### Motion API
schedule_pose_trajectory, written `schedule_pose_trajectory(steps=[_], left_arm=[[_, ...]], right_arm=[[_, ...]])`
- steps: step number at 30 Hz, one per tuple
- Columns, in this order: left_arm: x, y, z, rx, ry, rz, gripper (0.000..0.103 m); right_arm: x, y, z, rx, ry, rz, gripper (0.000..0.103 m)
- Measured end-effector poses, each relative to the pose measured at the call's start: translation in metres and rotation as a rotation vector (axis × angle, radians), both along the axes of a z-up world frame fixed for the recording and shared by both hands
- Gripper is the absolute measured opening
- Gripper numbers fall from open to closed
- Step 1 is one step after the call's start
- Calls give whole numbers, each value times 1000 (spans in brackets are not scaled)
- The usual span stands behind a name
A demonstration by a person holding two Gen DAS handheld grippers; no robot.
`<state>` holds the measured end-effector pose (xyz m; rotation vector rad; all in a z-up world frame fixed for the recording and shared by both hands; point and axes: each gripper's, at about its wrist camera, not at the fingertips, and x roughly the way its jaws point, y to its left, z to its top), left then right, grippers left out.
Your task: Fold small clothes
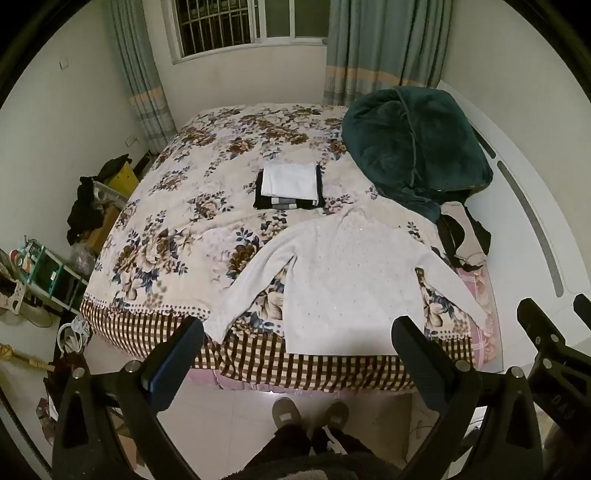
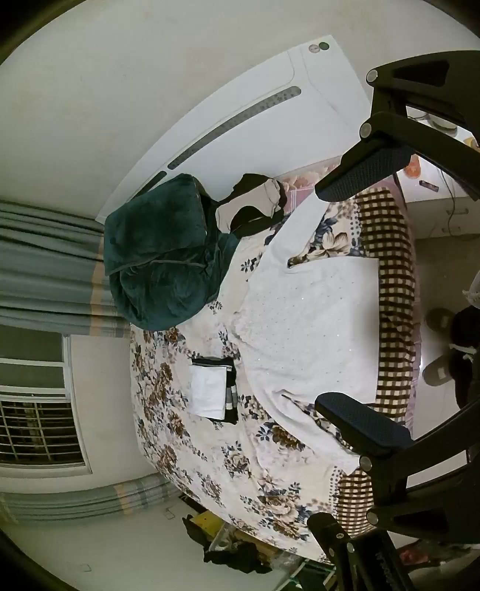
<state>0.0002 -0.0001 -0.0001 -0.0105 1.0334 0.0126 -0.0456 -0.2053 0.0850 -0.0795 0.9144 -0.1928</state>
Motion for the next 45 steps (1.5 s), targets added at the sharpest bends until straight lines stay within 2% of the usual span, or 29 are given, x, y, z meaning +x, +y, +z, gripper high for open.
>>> schedule_pose_trajectory(steps=[14, 45], left_arm=[[0, 1, 0, -3, -7, 5, 103], [-4, 11, 9, 1, -24, 4, 103]], right_arm=[[-8, -4, 0, 27, 2, 15, 103], [-4, 8, 9, 18, -3, 33, 103]])
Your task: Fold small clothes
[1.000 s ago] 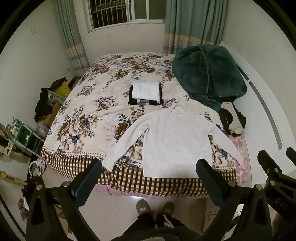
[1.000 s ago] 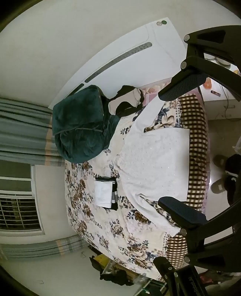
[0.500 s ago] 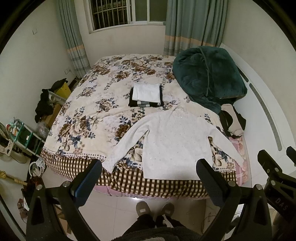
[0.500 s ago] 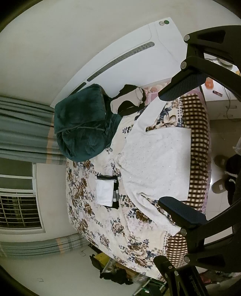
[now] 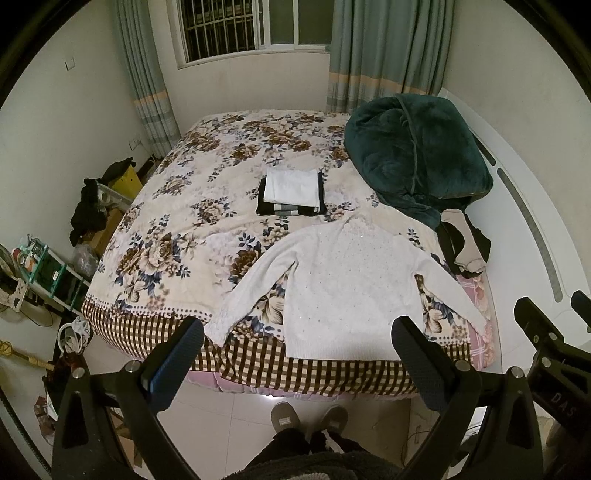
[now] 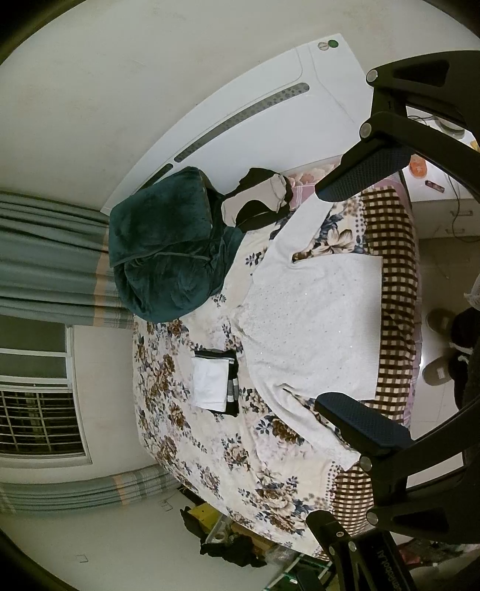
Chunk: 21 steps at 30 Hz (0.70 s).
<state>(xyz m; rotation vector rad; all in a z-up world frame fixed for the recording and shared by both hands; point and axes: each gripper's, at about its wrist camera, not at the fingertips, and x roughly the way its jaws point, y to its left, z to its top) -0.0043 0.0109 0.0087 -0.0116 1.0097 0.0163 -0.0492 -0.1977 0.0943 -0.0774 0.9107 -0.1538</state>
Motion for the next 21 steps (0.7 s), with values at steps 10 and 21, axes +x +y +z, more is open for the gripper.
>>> schedule_pose_trajectory(steps=[10, 21], left_arm=[[12, -7, 13, 0, -3, 1, 103], [13, -7, 15, 0, -8, 1, 103]], right_arm=[[1, -1, 1, 2, 1, 0, 103], [0, -1, 1, 3, -1, -2, 103]])
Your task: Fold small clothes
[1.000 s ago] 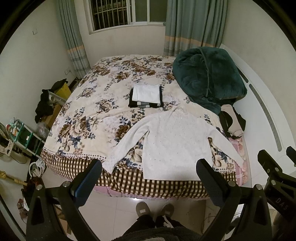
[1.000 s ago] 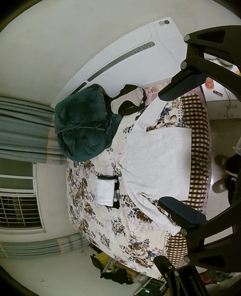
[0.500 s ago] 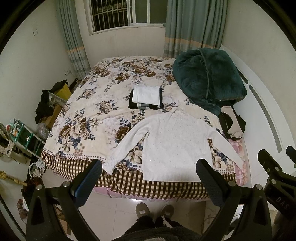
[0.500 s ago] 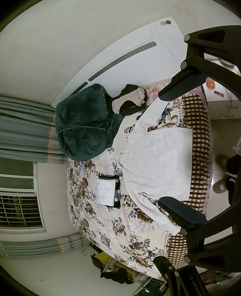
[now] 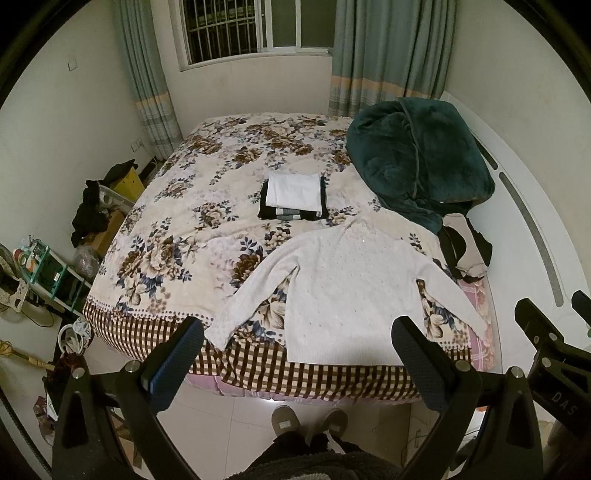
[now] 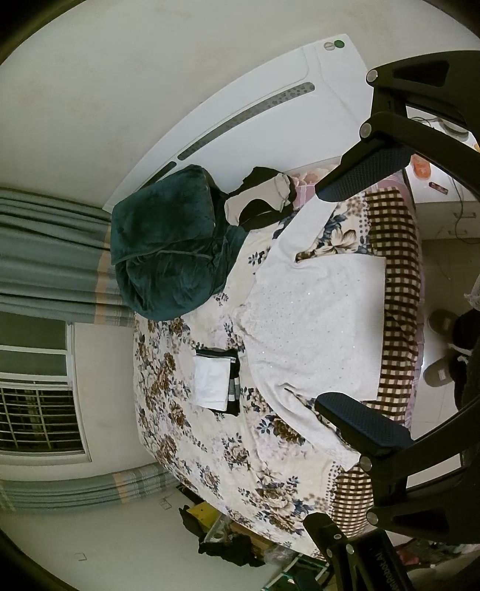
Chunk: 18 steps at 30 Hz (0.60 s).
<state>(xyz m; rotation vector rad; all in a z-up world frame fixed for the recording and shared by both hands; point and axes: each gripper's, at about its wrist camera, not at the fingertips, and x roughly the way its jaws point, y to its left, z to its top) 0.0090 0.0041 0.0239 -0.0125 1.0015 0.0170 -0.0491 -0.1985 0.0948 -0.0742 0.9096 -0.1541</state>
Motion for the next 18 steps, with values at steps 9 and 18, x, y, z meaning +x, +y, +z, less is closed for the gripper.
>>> schedule_pose_trajectory(steps=[9, 18], left_arm=[[-1, 0, 0, 0, -1, 0, 103], [-2, 0, -1, 1, -3, 0, 103]], right_arm=[[0, 0, 0, -1, 0, 0, 103], [1, 1, 4, -1, 1, -1, 103]])
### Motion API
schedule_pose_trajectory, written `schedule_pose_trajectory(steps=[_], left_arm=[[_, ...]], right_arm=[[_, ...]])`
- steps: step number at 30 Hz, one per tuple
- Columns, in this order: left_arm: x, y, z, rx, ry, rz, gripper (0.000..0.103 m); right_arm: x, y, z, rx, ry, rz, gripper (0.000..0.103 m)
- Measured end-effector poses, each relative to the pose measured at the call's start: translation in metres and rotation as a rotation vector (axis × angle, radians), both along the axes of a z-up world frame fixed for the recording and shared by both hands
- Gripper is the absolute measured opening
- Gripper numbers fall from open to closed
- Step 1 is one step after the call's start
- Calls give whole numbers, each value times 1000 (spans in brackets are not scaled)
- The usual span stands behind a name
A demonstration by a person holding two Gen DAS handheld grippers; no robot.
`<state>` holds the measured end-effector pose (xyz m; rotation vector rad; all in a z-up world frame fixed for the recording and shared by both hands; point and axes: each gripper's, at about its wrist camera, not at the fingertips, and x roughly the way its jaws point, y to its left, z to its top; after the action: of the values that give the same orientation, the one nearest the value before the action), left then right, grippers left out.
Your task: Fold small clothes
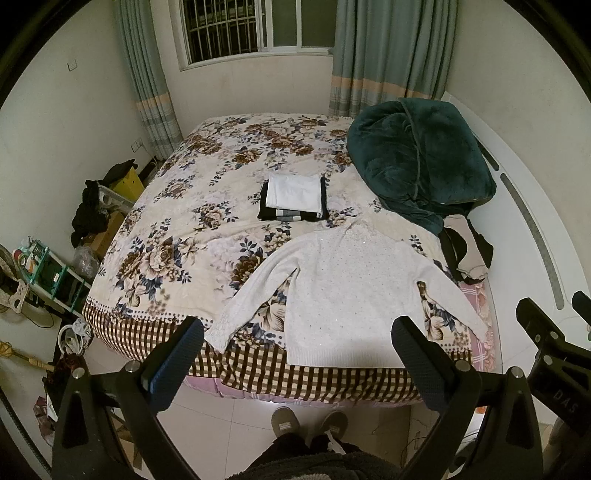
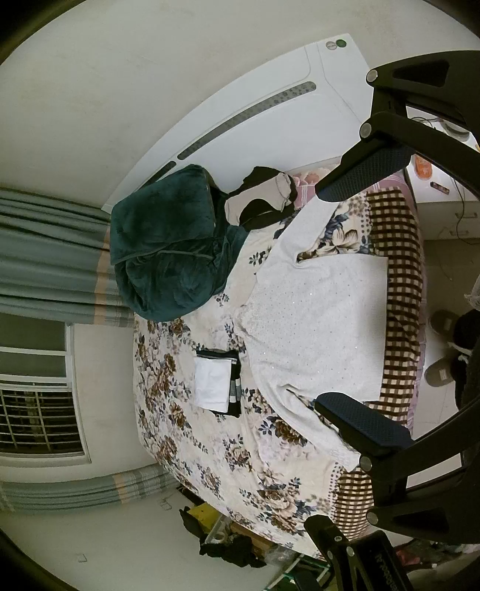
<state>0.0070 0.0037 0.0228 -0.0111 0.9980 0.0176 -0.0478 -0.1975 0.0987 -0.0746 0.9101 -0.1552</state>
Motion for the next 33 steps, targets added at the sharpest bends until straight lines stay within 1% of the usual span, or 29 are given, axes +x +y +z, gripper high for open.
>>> schedule_pose_trajectory(steps=[6, 11, 13, 14, 17, 19, 20, 22, 25, 26, 27, 28, 29, 30, 31, 32, 33], left_arm=[[4, 1, 3, -3, 0, 0, 103], [9, 1, 7, -5, 0, -2, 103], [14, 1, 7, 6, -5, -1, 103], [21, 1, 5, 15, -14, 1, 103], [40, 5, -4, 47, -55, 16, 103], [54, 9, -19, 68, -84, 24, 103], [64, 10, -28, 83, -92, 25, 103], [78, 11, -49, 89, -104, 24, 103], [107, 4, -90, 93, -79, 40, 103], [121, 0, -108, 100, -50, 48, 103], [130, -4, -122, 101, -26, 53, 103], [143, -12, -138, 99, 1, 57, 103], [156, -20, -157, 98, 29, 62, 103], [169, -29, -177, 98, 59, 65, 103], [179, -38, -195, 92, 84, 66, 103], [187, -47, -209, 93, 103, 69, 103], [198, -59, -231, 110, 136, 76, 103]], right_arm=[[0, 0, 0, -1, 3, 0, 103], [8, 0, 3, 2, 5, -3, 103], [13, -2, 4, 12, 8, -13, 103], [16, -4, 2, 22, 11, -21, 103], [29, -20, -11, 98, 27, -49, 103], [40, -44, -31, 127, 48, -122, 103], [44, -60, -44, 121, 61, -186, 103], [48, -92, -67, 121, 73, -280, 103], [53, -155, -111, 133, 98, -463, 103], [55, -177, -128, 154, 106, -517, 103], [57, -200, -148, 172, 119, -575, 100], [59, -223, -168, 183, 131, -623, 91], [64, -250, -195, 196, 154, -680, 85], [69, -270, -214, 197, 175, -714, 69], [75, -290, -238, 186, 207, -757, 51], [82, -313, -265, 184, 247, -810, 46], [89, -337, -295, 211, 277, -857, 45]])
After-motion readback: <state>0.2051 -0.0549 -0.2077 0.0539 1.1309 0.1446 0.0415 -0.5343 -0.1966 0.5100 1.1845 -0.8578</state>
